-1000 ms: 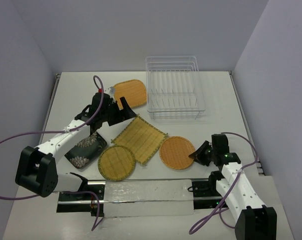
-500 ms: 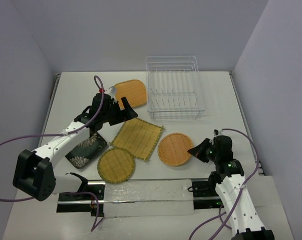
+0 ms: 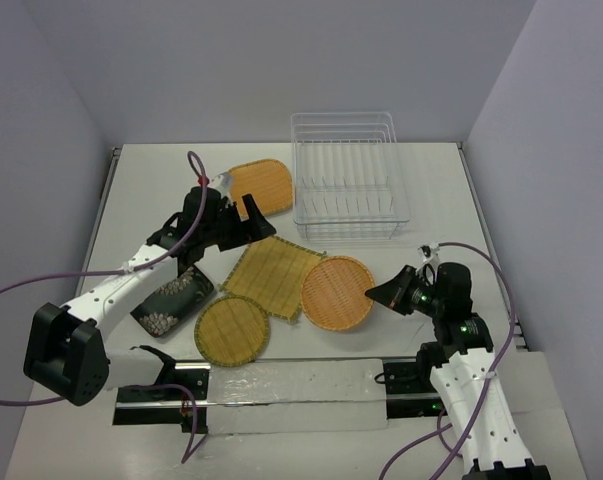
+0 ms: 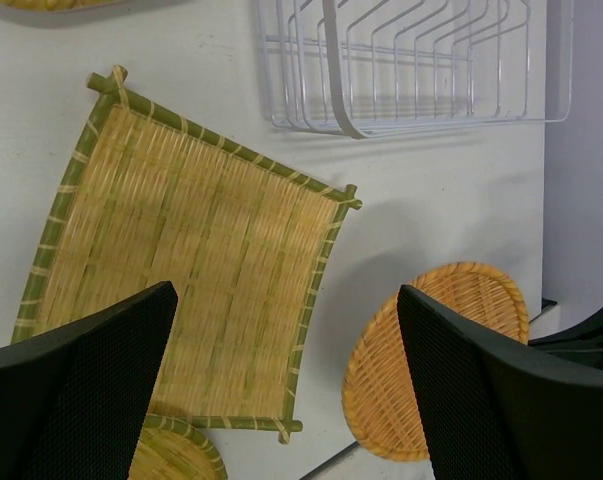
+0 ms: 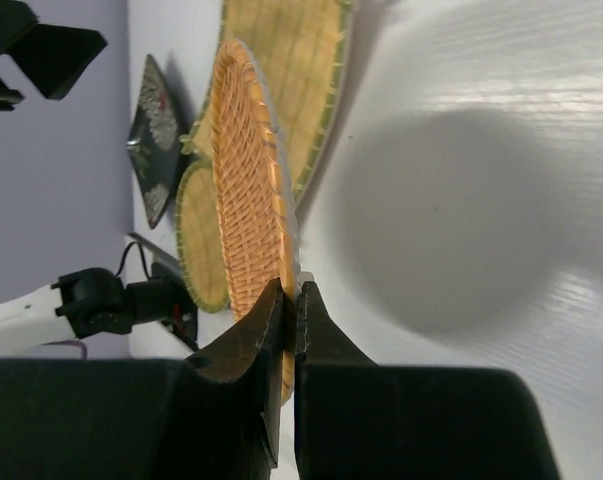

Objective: Load the plates into the dish rack

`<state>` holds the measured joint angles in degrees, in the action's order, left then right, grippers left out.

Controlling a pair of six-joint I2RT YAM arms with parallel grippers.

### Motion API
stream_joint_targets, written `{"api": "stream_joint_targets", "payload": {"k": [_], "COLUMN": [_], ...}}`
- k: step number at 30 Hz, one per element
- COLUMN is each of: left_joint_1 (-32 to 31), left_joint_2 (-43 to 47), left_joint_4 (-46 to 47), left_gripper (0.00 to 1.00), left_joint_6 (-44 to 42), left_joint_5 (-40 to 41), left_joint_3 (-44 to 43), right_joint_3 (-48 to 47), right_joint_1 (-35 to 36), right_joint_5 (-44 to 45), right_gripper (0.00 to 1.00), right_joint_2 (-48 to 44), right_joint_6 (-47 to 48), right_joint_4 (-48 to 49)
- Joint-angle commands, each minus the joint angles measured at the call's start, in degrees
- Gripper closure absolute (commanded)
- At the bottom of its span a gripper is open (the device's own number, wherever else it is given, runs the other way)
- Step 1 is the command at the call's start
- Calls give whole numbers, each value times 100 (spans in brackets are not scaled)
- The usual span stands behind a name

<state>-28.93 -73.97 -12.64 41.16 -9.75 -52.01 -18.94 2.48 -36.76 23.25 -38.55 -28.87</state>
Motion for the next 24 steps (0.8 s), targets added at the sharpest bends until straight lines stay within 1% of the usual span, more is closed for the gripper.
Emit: {"api": "stream_joint_targets", "payload": {"k": [1,3,6,9,11,17,19,20,22,23,24], "left_joint_1": [-81,-172,-443,-847,-974,-1072,-1107,-1115,-1115,-1115,-1115], "left_joint_2": [415,504,543,623,655,645,577,576,606,683,733], "left_joint_4": [651,1222,1753,1698,1765,2216,2375,2460,2494,2477,2477], "left_gripper": [1,1,1,1,1,1,10,27,45,67,77], "left_joint_6": [-209,-223,-315,-487,-521,-317,-195,-169,-133,-108,-91], "left_joint_5": [-763,-1526,-2221,-2127,-2102,-2253,-2390,-2382,-2252,-2068,-2066], "left_joint_3": [146,403,598,642,692,824,832,824,788,771,771], "right_joint_3": [-364,-416,-503,-695,-788,-751,-698,-664,-655,-647,-663], "right_joint_1": [33,25,16,16,15,-28,-20,-20,-28,-28,-28], "right_joint_5": [-689,-845,-1148,-1292,-1403,-1615,-1640,-1622,-1569,-1518,-1501], "right_gripper": [100,100,100,100,100,100,100,100,100,100,100], "right_joint_2": [82,211,334,434,480,655,742,759,777,777,786], "right_joint_6": [-332,-422,-679,-788,-908,-1535,-1743,-1770,-1722,-1639,-1638], "right_joint_4": [1040,1315,1945,2128,2407,3525,3908,3977,3985,3968,3943]}}
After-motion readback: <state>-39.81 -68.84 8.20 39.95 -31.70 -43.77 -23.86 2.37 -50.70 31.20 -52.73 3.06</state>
